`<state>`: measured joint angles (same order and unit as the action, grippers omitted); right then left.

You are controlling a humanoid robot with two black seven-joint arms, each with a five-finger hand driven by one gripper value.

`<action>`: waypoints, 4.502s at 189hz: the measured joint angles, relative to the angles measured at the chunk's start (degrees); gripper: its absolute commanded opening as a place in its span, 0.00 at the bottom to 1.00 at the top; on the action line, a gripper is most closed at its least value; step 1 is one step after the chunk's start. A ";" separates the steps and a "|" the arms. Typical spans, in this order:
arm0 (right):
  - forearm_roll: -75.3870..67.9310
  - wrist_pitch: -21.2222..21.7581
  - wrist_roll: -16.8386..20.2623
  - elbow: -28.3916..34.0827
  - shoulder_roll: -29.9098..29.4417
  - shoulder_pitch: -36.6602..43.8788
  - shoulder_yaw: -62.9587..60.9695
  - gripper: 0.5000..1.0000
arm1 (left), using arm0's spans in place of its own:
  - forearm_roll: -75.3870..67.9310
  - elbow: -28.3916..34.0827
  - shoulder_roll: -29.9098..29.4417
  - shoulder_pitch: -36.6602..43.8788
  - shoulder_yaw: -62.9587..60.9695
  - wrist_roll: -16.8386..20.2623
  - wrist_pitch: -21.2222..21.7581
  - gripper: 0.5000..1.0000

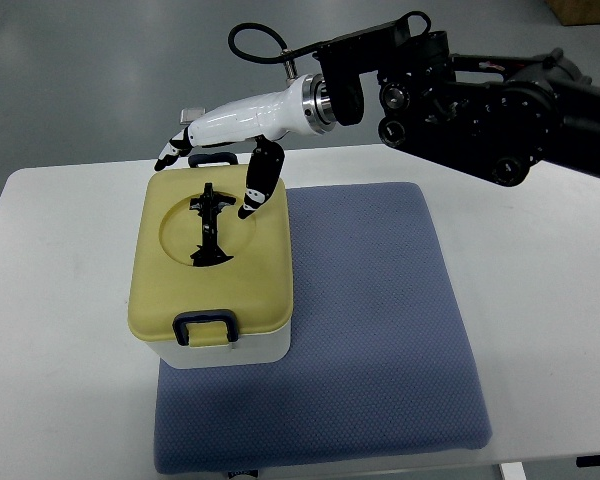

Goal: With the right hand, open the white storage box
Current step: 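Lower the right hand into the lid's recess toward the black handle, then close the right hand's fingers around the black lid handle, then lift the yellow lid off the box with the right hand, then lower the held lid onto the blue mat beside the box, then open the right hand and release the lid handle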

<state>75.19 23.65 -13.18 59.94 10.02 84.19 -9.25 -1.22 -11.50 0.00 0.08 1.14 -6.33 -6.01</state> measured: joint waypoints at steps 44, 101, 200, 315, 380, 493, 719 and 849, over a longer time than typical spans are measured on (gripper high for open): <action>-0.16 -3.22 -0.10 -0.01 -1.33 -1.33 -0.13 0.84 | -0.01 0.05 0.00 0.00 0.00 0.00 0.00 1.00; -0.04 -6.01 -0.10 0.00 -3.18 -2.77 0.27 0.82 | -0.02 0.45 0.00 0.00 0.09 0.00 0.00 1.00; 0.40 -8.81 -0.92 0.00 -3.17 -3.44 1.60 0.32 | -0.02 0.50 0.00 0.01 0.09 0.00 -0.01 1.00; 0.41 -9.50 -1.65 0.00 -3.07 -4.21 1.61 0.00 | -0.02 0.52 0.00 0.00 0.09 0.00 0.04 1.00; 0.02 -9.17 -2.05 0.53 -1.96 -2.05 1.02 0.00 | -0.02 0.61 0.00 0.00 0.09 0.00 0.04 1.00; -0.59 9.19 -4.07 6.47 19.00 4.59 -5.22 0.00 | -0.01 0.36 0.00 0.00 -0.05 0.00 0.04 1.00; 10.25 5.23 -8.44 10.40 28.29 -20.92 -4.04 0.00 | 0.00 0.17 0.00 0.01 -0.13 0.00 0.03 1.00; 11.29 3.56 -8.35 10.40 25.83 -27.10 -5.09 0.85 | -0.02 0.16 0.00 0.01 -0.18 -0.08 0.04 1.00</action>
<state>86.49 27.21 -21.53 70.33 35.84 57.09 -14.34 -1.24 -11.34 0.00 0.09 0.96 -6.41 -5.97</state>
